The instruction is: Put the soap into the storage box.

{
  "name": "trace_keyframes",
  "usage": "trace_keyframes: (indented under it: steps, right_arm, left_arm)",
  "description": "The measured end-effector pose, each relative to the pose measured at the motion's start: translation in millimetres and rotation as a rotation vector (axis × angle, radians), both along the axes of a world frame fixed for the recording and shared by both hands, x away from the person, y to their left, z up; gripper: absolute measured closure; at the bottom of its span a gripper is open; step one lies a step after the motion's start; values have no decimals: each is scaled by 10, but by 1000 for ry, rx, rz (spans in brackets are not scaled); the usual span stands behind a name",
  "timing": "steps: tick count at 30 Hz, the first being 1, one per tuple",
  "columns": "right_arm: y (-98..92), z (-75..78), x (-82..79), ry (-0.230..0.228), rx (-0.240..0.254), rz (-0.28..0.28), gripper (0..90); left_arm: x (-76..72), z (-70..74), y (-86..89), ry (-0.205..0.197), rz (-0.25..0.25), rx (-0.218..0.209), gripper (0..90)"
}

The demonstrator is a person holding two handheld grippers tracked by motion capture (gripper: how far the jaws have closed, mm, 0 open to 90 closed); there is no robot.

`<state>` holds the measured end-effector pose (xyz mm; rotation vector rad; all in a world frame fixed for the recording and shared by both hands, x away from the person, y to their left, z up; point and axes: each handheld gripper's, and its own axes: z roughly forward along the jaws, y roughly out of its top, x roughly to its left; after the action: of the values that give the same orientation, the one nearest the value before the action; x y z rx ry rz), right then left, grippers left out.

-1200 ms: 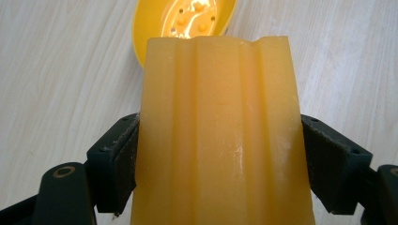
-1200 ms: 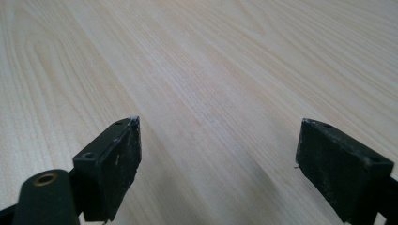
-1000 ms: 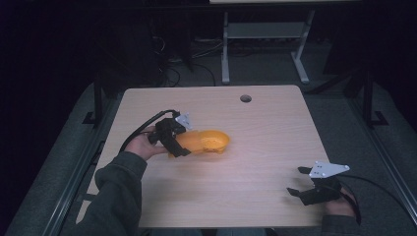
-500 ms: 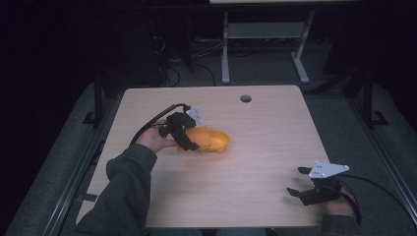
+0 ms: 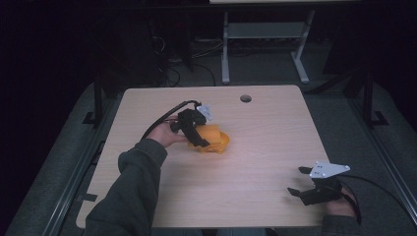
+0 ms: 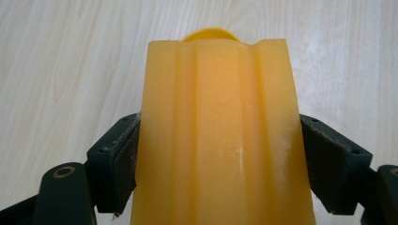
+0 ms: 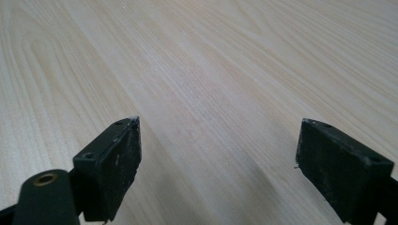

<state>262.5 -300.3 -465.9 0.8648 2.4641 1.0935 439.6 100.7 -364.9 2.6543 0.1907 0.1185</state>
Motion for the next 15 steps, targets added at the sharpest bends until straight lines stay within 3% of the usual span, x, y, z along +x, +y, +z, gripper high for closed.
trace_keyframes:
  steps: [15]
  right_arm:
    - [-2, 8, -2, -3, 0, 1, 140]
  left_arm:
    - [115, -117, -157, 34, -23, 8, 210]
